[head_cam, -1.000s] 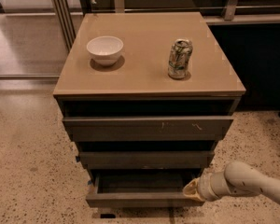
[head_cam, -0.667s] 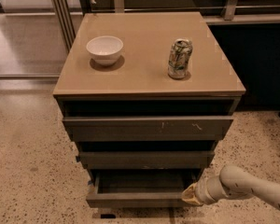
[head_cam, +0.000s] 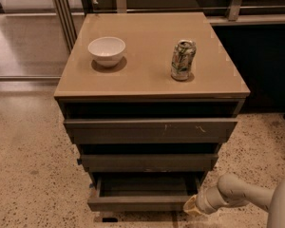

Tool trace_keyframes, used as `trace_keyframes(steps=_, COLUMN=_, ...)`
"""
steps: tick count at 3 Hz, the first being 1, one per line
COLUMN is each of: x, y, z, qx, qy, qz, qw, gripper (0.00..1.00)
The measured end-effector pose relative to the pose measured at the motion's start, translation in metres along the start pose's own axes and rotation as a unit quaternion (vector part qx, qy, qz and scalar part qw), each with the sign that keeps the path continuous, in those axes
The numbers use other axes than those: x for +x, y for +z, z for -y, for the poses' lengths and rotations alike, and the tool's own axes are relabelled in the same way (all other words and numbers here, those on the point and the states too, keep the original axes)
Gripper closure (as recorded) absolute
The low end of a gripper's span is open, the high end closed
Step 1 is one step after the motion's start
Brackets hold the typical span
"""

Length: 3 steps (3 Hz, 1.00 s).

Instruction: Close bottom drawer

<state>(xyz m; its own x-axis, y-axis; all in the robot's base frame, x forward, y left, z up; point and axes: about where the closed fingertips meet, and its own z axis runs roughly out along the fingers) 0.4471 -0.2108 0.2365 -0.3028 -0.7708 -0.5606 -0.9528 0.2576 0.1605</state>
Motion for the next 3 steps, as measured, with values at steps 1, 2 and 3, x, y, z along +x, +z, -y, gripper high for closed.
trace_keyframes(steps=1, x=0.018, y=0.025, z=-0.001, qx=-0.023, qy=0.01, qz=-0.012, qw=0.9996, gripper=1.0)
trace_keyframes(steps=2, x=0.018, y=0.025, z=-0.001, qx=-0.023, qy=0.01, qz=-0.012, qw=0.9996, gripper=1.0)
trace_keyframes(steps=3, x=0.019, y=0.038, z=-0.001, qx=-0.019, qy=-0.021, qz=-0.013, qw=0.9995, gripper=1.0)
